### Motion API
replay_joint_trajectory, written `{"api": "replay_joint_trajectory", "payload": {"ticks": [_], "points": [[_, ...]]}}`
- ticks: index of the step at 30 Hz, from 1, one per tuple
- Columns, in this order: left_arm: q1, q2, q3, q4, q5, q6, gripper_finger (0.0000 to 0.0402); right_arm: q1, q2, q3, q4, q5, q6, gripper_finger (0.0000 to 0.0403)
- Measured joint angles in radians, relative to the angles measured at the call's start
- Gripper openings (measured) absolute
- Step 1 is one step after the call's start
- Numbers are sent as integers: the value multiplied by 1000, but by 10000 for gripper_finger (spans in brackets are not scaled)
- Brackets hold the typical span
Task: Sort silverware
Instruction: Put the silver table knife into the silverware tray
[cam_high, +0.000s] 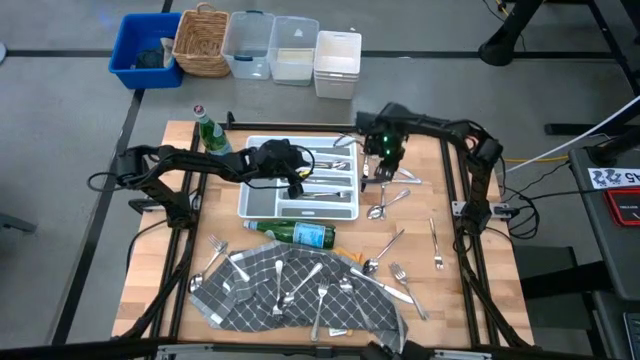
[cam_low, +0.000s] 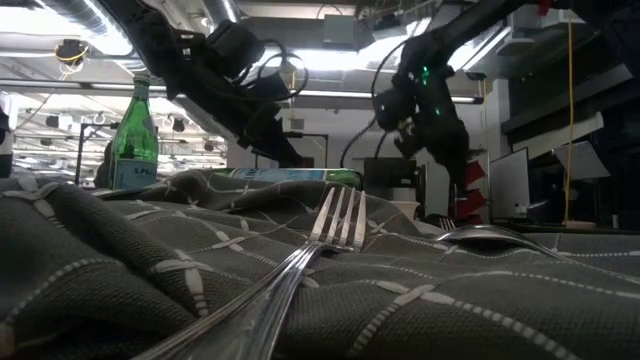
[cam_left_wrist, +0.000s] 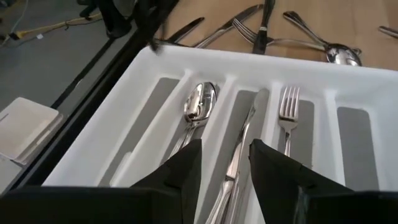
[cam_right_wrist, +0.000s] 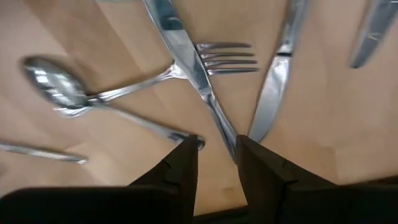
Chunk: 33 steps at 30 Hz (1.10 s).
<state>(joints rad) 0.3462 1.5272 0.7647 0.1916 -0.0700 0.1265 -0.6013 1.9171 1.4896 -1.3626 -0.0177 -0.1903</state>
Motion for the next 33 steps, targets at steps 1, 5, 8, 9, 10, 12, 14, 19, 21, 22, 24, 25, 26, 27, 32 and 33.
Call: {"api": "replay_joint_trajectory", "payload": {"ticks": [1,5,8,9,10,12,14,19,21,22,24,25,26,27,32,33], "points": [[0,0,0,-1,0,0,123,10,0,-30,19,0,0,113],[0,0,0,-2,0,0,123,48,0,-139,92,0,2,113],[0,0,0,-3,0,-2,123,67,0,-210,174,0,2,113],[0,0,0,-1,0,-3,123,68,-2,-231,209,1,3,113],[0,0,0,-1,0,-3,123,69,-6,-253,245,0,6,113],[0,0,0,-2,0,-10,123,74,-18,-294,311,8,28,113],[0,0,0,-2,0,-26,123,73,-33,-329,359,25,36,113],[0,0,0,-1,0,-51,123,73,-88,-388,401,66,52,113],[0,0,0,-1,0,-52,123,73,-116,-396,402,69,52,113],[0,0,0,-1,0,-52,123,73,-131,-398,403,68,52,113],[0,0,0,-1,0,-51,123,73,-160,-400,405,68,51,113],[0,0,0,-1,0,-52,123,73,-173,-400,410,68,49,113],[0,0,0,-1,0,-52,123,72,-185,-400,421,67,42,113],[0,0,0,0,0,-52,123,71,-196,-400,434,67,31,113],[0,0,0,0,0,-53,123,62,-203,-410,469,68,-38,113],[0,0,0,0,0,-57,123,62,-202,-423,490,68,-51,113]]}}
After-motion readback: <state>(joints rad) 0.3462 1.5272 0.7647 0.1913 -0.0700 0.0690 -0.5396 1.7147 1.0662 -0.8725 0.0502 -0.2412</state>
